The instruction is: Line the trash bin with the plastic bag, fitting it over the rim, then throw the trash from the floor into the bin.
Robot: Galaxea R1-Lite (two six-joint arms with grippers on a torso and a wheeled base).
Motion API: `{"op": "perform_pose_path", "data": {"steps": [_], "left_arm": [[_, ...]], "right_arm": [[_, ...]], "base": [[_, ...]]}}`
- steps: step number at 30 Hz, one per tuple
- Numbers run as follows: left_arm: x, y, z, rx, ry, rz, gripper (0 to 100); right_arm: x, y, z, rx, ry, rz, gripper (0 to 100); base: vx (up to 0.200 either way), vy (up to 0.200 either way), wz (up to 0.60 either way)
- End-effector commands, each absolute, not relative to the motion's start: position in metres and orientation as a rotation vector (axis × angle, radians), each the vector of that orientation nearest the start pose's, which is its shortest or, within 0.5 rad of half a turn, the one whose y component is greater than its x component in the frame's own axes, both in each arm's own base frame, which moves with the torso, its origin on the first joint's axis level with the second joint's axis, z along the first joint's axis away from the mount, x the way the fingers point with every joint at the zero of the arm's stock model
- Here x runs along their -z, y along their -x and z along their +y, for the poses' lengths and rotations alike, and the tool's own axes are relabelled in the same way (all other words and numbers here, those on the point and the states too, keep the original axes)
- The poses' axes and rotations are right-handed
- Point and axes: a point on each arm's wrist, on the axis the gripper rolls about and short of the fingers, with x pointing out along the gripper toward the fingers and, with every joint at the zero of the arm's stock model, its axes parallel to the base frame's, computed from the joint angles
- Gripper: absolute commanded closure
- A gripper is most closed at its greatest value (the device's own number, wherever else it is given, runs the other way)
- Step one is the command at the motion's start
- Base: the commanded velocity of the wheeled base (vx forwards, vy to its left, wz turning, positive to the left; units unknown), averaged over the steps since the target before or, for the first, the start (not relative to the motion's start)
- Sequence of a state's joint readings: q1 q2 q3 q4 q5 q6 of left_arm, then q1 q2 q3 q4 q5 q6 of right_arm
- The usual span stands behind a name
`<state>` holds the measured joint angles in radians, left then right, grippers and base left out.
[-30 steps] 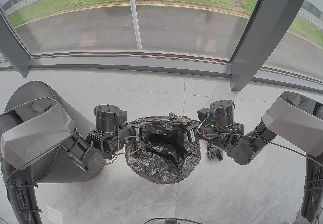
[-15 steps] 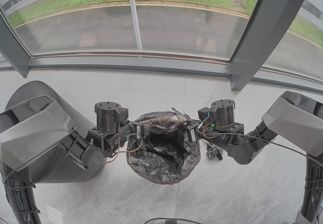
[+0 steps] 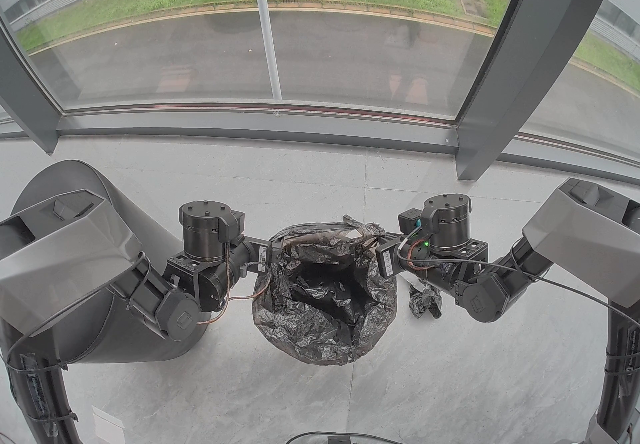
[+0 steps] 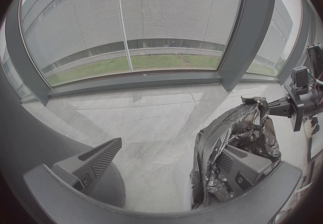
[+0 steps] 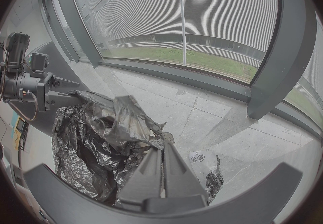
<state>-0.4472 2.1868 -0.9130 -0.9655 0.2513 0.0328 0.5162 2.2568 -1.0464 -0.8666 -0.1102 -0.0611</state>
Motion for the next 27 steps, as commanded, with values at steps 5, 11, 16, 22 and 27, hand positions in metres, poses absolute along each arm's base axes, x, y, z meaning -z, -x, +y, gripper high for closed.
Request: {"op": "perform_pose_path", "data": {"steps": [5, 11, 16, 22, 27], "left_arm": [[-0.067, -0.357, -0.154, 0.145, -0.193, 0.261, 0], [-0.063, -0.353, -0.151, 0.143, -0.211, 0.280, 0], [-0.055, -0.358, -0.147, 0.134, -0.242, 0.291, 0], [-0.053, -0.363, -0.141, 0.115, -0.238, 0.274, 0], [-0.047, -0.367, -0.134, 0.096, -0.236, 0.285, 0]], "right_arm": [[-0.061, -0.366, 0.204, -0.411, 0.166, 0.315, 100], [-0.061, -0.366, 0.204, -0.409, 0.164, 0.314, 100], [-0.059, -0.367, 0.203, -0.408, 0.165, 0.320, 100], [-0.057, -0.367, 0.203, -0.406, 0.167, 0.325, 100], [-0.054, -0.368, 0.204, -0.408, 0.168, 0.328, 100]], "base": [[0.000, 0.000, 0.00], [0.000, 0.000, 0.00], [0.000, 0.000, 0.00], [0.000, 0.000, 0.00], [0.000, 0.000, 0.00]]}}
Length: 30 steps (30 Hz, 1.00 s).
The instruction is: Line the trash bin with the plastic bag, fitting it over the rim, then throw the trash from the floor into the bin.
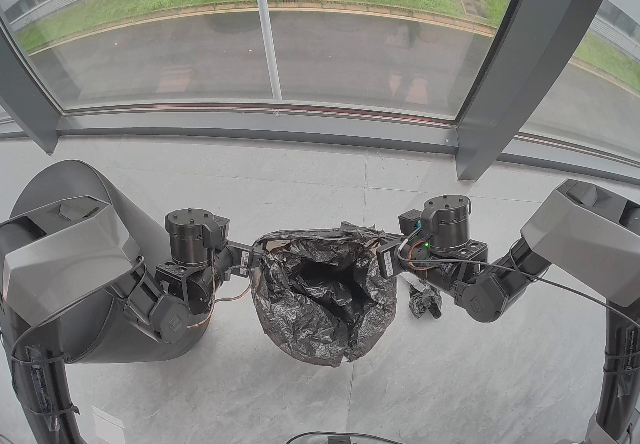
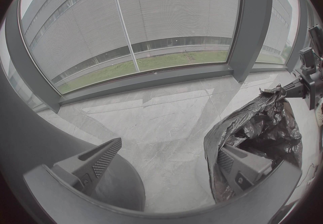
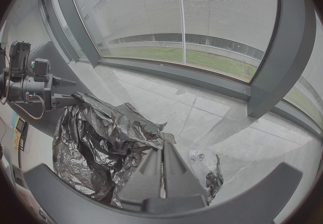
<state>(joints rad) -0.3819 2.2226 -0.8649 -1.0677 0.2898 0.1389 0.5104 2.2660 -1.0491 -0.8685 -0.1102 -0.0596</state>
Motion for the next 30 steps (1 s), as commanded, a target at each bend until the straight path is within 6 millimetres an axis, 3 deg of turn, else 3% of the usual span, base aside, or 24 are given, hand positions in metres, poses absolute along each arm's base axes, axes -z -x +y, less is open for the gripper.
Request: {"op": "perform_pose_path", "data": {"steps": [1, 30], "left_arm": [[-0.046, -0.368, -0.134, 0.095, -0.237, 0.288, 0], [-0.004, -0.373, -0.136, 0.150, -0.214, 0.383, 0]], "right_arm": [[-0.054, -0.368, 0.204, -0.408, 0.168, 0.328, 100], [-0.053, -0.370, 0.203, -0.403, 0.161, 0.315, 100]], "base": [[0.000, 0.000, 0.00], [0.000, 0.000, 0.00]]}}
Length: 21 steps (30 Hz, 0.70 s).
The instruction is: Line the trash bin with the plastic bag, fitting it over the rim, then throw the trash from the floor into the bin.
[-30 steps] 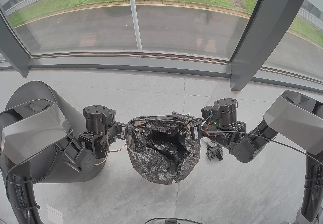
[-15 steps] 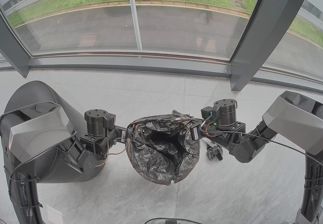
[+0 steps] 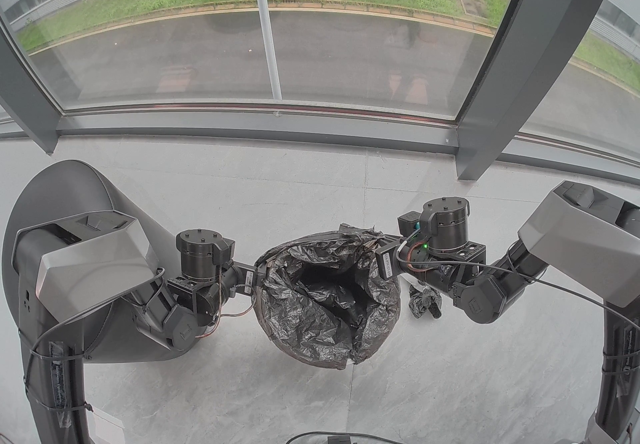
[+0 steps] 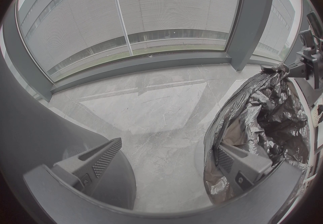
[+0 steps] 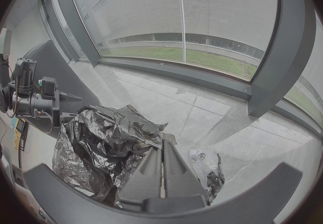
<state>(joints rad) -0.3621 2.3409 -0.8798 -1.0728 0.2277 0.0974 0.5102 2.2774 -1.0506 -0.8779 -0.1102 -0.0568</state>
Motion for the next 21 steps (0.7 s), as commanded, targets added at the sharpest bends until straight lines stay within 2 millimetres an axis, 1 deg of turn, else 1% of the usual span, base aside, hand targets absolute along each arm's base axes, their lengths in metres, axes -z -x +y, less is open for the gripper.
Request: {"op": "perform_pose_path", "data": {"steps": [1, 13, 17, 21], "left_arm": [[-0.004, -0.373, -0.136, 0.151, -0.214, 0.384, 0], [-0.003, -0.372, -0.135, 0.148, -0.204, 0.391, 0], [-0.007, -0.372, -0.136, 0.148, -0.193, 0.378, 0], [-0.017, -0.371, -0.136, 0.146, -0.171, 0.351, 0]], "right_arm": [[-0.052, -0.370, 0.203, -0.403, 0.160, 0.311, 100], [-0.050, -0.372, 0.203, -0.400, 0.158, 0.307, 100], [-0.052, -0.373, 0.202, -0.399, 0.150, 0.302, 100], [-0.055, -0.372, 0.203, -0.399, 0.135, 0.295, 100]], "base": [[0.000, 0.000, 0.00], [0.000, 0.000, 0.00], [0.000, 0.000, 0.00], [0.000, 0.000, 0.00]]}}
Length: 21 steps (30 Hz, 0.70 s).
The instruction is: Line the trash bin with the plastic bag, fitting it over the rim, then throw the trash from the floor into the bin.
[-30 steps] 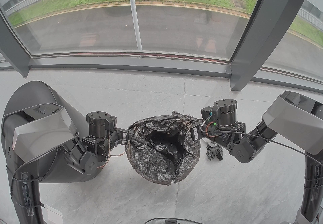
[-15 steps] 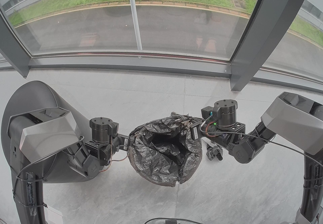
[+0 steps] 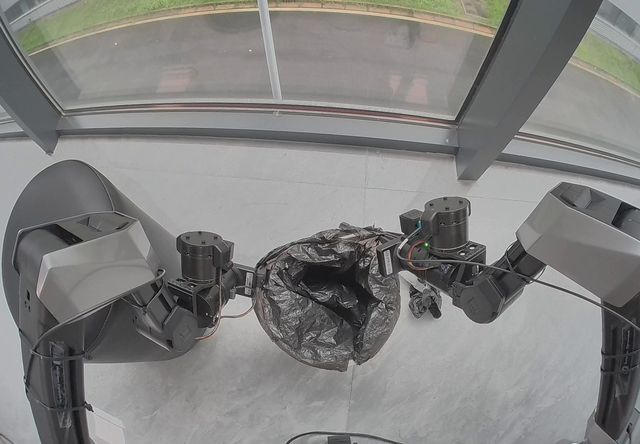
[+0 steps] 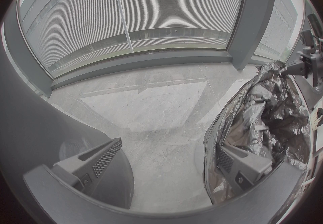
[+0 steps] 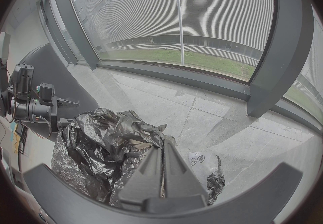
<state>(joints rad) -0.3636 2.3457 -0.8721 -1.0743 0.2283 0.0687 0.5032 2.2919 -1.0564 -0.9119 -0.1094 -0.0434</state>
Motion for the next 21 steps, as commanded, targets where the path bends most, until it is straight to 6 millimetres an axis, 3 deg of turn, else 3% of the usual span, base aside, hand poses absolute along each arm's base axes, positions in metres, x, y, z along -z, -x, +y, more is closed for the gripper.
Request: {"op": "perform_pose_path", "data": {"steps": [1, 2, 14, 21], "left_arm": [[-0.019, -0.370, -0.137, 0.148, -0.169, 0.345, 0], [-0.021, -0.370, -0.137, 0.149, -0.167, 0.336, 0], [-0.024, -0.366, -0.140, 0.158, -0.168, 0.326, 0], [-0.044, -0.359, -0.142, 0.166, -0.145, 0.273, 0]], "right_arm": [[-0.055, -0.372, 0.203, -0.399, 0.136, 0.297, 100], [-0.056, -0.372, 0.203, -0.399, 0.135, 0.295, 0], [-0.062, -0.377, 0.198, -0.374, 0.095, 0.260, 0], [-0.075, -0.367, 0.200, -0.386, 0.092, 0.237, 0]], "base": [[0.000, 0.000, 0.00], [0.000, 0.000, 0.00], [0.000, 0.000, 0.00], [0.000, 0.000, 0.00]]}}
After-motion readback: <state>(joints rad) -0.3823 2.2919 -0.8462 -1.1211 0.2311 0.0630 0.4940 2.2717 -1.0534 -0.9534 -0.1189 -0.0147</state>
